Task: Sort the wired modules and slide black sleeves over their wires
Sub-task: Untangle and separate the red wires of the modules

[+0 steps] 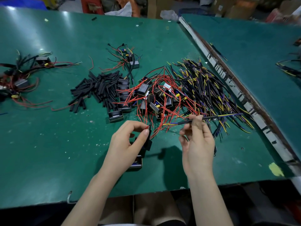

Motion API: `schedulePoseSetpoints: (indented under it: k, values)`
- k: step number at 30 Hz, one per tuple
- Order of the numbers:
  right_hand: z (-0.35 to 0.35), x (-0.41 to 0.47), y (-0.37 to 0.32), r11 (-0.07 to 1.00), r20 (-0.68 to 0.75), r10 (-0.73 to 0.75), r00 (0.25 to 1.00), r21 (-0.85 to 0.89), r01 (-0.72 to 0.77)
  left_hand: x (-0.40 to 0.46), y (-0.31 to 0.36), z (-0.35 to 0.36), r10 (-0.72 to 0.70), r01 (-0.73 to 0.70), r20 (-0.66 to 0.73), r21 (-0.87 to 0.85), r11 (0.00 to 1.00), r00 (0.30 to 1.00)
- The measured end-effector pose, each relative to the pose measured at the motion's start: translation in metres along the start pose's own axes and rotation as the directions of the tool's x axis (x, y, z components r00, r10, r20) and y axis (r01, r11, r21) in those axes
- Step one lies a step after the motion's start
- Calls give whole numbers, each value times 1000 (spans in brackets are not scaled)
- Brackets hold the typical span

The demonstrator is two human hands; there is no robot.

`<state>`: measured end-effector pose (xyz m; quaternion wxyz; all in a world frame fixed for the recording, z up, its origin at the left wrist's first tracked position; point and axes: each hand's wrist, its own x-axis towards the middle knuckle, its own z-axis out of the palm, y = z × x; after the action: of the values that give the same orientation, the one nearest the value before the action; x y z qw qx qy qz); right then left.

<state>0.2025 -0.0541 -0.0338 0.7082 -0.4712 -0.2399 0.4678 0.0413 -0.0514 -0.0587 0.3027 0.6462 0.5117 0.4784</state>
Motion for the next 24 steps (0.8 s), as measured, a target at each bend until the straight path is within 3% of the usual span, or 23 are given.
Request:
schedulePoseSetpoints:
  k: [4, 9, 14, 19, 24]
  values:
    - [6, -1, 4, 999, 12, -26, 1000, -38, 26, 1, 0, -2, -37, 38, 49, -22, 999, 998]
    - [14, -6, 9, 991, 27, -83, 996, -106, 85, 0, 4, 1, 15, -15, 5, 12, 1000, 1000]
    - [19, -8, 11, 987, 81, -130, 988, -84, 137, 0, 4, 5, -77, 74, -24, -88, 993, 997]
    - [21, -9, 12, 984, 66, -163, 984, -64, 167, 1, 6, 3, 45, -45, -15, -4, 999, 999]
    - [20, -9, 13, 986, 60, -151, 987, -56, 155, 0, 7, 4, 44, -44, -4, -10, 999, 999]
